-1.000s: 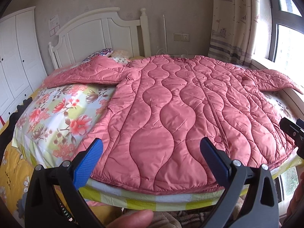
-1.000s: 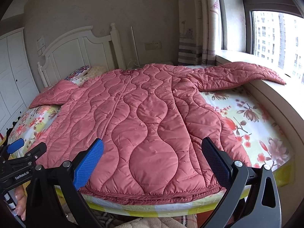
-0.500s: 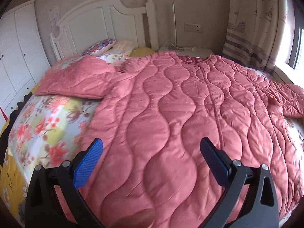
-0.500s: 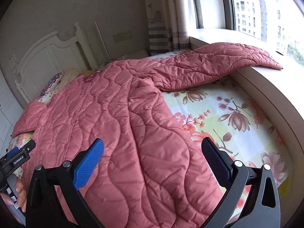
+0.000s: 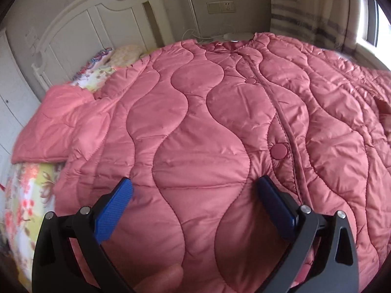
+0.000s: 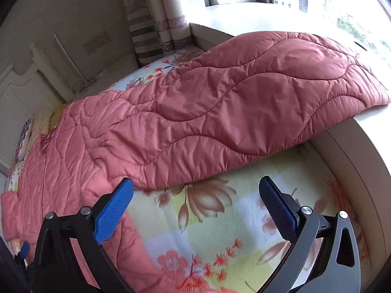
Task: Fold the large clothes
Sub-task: 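Reach the right tool to the jacket sleeve and grasp its cuff, then fold the held sleeve across the jacket body with the right tool, release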
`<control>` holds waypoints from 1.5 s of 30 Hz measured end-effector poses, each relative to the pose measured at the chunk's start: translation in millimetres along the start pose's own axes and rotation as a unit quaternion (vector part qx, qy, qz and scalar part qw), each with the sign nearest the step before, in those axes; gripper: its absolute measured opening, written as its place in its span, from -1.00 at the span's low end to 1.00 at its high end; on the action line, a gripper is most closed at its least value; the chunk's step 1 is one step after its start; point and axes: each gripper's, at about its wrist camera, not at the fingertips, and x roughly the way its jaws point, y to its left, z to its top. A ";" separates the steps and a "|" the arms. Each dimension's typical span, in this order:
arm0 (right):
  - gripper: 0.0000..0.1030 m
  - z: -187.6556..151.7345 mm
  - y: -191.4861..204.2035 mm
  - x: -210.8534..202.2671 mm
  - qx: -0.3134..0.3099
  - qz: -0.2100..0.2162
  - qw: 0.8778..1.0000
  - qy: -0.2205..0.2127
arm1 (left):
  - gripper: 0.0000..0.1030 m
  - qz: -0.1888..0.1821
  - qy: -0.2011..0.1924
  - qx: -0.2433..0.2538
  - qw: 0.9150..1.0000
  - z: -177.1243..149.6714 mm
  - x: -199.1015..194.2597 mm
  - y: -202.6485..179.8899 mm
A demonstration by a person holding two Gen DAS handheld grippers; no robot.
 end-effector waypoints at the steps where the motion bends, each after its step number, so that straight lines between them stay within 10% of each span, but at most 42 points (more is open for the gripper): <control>1: 0.91 2.8 -1.1 4.6 0.008 0.000 1.000 0.001 | 0.96 -0.023 0.005 -0.013 1.000 -0.5 3.5 7.1; 4: 0.91 8.6 -3.3 15.0 0.032 0.002 0.999 -0.006 | 0.96 -0.081 0.012 -0.052 0.995 -3.1 10.4 26.5; 18: 0.91 38.7 -47.2 29.5 0.214 -0.004 0.973 -0.083 | 0.96 -0.085 0.010 -0.035 0.996 -5.6 8.5 24.8; 23: -0.31 37.7 -42.8 -7.6 0.187 0.006 0.968 -0.168 | 0.96 -0.084 0.010 -0.034 0.996 -5.1 9.3 25.3; 29: -0.47 46.8 72.1 -82.5 -0.034 0.010 0.957 -0.289 | 0.96 -0.083 0.010 -0.034 0.996 -5.1 9.2 24.8; 33: -0.45 -16.5 213.4 -93.1 -0.347 0.017 0.891 -0.293 | 0.96 -0.084 0.010 -0.034 0.996 -5.2 9.0 24.7; 36: 0.62 -89.4 273.6 -59.5 -0.531 -0.013 0.819 -0.219 | 0.96 -0.086 0.009 -0.036 0.996 -5.4 8.4 25.0; 38: 0.75 -119.3 278.8 -32.6 -0.580 -0.049 0.788 -0.200 | 0.96 -0.088 0.008 -0.037 0.995 -5.5 8.0 25.4; 40: 0.75 -129.2 263.3 -19.2 -0.578 -0.056 0.795 -0.176 | 0.96 -0.089 0.008 -0.038 0.995 -5.6 8.1 25.8; 45: 0.75 -102.5 195.2 -46.7 -0.481 0.020 0.866 -0.138 | 0.96 -0.086 0.008 -0.037 0.996 -5.4 8.4 24.7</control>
